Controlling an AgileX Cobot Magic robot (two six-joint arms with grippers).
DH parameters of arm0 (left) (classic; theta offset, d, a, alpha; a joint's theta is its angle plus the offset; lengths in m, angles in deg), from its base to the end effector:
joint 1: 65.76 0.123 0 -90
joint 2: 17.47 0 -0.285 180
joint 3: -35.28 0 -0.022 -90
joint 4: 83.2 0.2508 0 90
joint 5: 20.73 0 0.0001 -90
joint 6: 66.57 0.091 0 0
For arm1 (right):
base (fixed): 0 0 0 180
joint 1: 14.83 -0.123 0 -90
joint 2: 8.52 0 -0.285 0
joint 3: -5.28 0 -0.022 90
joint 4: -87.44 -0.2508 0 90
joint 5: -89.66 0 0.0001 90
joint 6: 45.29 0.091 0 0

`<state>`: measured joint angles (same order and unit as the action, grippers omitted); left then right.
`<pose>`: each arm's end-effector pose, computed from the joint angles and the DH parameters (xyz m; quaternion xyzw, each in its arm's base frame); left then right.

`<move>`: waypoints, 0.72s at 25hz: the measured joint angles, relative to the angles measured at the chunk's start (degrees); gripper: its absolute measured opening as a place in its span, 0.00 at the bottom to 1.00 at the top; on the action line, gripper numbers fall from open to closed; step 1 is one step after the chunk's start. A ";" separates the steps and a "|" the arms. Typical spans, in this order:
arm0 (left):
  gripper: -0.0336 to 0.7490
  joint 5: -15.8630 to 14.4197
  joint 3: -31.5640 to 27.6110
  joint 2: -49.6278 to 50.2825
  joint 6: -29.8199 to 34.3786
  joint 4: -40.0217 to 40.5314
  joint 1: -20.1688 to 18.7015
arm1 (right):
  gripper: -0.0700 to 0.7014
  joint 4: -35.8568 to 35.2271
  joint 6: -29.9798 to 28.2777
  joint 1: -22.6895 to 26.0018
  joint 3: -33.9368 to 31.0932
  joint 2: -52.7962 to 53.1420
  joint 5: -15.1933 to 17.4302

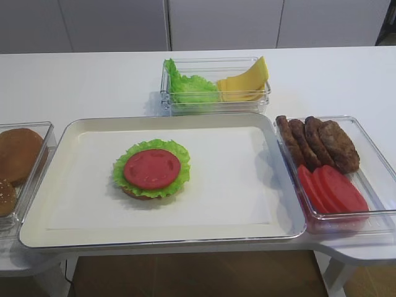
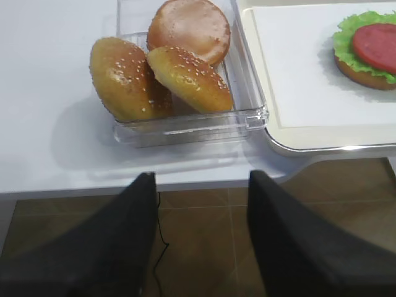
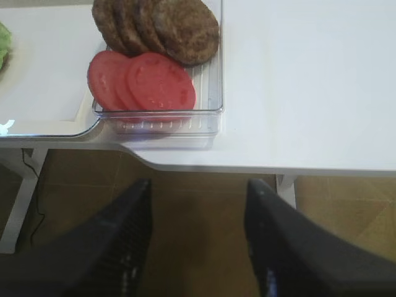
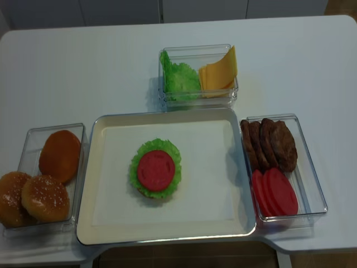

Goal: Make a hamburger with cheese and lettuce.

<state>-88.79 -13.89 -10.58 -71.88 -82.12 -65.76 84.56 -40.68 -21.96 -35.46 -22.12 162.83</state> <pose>-0.0119 0.0016 0.2644 -0.0419 0.8824 -0.0123 0.4685 -0.0144 0.0026 0.2987 -0.0238 0.8963 0.0699 0.4372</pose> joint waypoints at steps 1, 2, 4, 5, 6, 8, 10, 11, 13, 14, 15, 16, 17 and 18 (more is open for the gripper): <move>0.50 0.00 0.00 0.00 0.00 0.00 0.00 | 0.57 0.00 -0.56 0.00 0.00 1.15 -0.01; 0.50 0.00 0.00 0.00 0.00 0.00 0.00 | 0.57 0.00 -1.23 0.00 0.00 2.21 -0.01; 0.50 0.00 0.00 0.00 0.00 0.00 0.00 | 0.57 0.00 -2.19 0.00 0.00 3.67 0.12; 0.50 0.00 0.00 0.00 0.00 0.00 0.00 | 0.57 0.13 -2.55 0.00 0.00 4.16 0.14; 0.50 0.00 0.00 0.00 0.00 0.00 0.00 | 0.57 0.37 -2.70 0.00 -0.05 4.41 0.14; 0.50 0.00 0.00 0.00 0.00 0.00 0.00 | 0.57 0.76 -2.91 0.11 -1.01 4.61 -0.11; 0.50 0.00 0.00 0.00 0.00 0.00 0.00 | 0.57 0.89 -3.01 0.11 -2.77 4.75 -1.39; 0.50 0.00 0.00 0.00 0.00 0.00 0.00 | 0.57 0.89 -3.01 0.11 -3.49 4.87 -1.98; 0.50 0.00 0.00 0.00 0.00 0.00 0.00 | 0.57 0.75 -3.12 0.11 -4.77 4.87 -3.51; 0.50 0.00 0.00 0.00 0.00 0.00 0.00 | 0.57 0.66 -3.12 0.11 -5.06 4.87 -4.19; 0.50 0.00 0.00 0.00 0.00 0.00 0.00 | 0.57 0.66 -3.12 0.11 -5.34 4.87 -4.80; 0.50 0.00 0.00 0.00 0.00 0.00 0.00 | 0.57 0.66 -3.22 0.11 -5.71 4.87 -5.35; 0.50 0.00 0.00 0.00 0.00 0.00 0.00 | 0.57 0.66 -3.24 0.11 -6.25 4.87 -5.71; 0.50 0.00 0.00 0.00 0.00 0.00 0.00 | 0.57 0.66 -3.46 0.11 -6.79 4.87 -5.87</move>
<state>-88.79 -13.89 -10.58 -71.88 -82.12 -65.76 85.22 -44.14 -21.85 -42.25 -17.26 156.96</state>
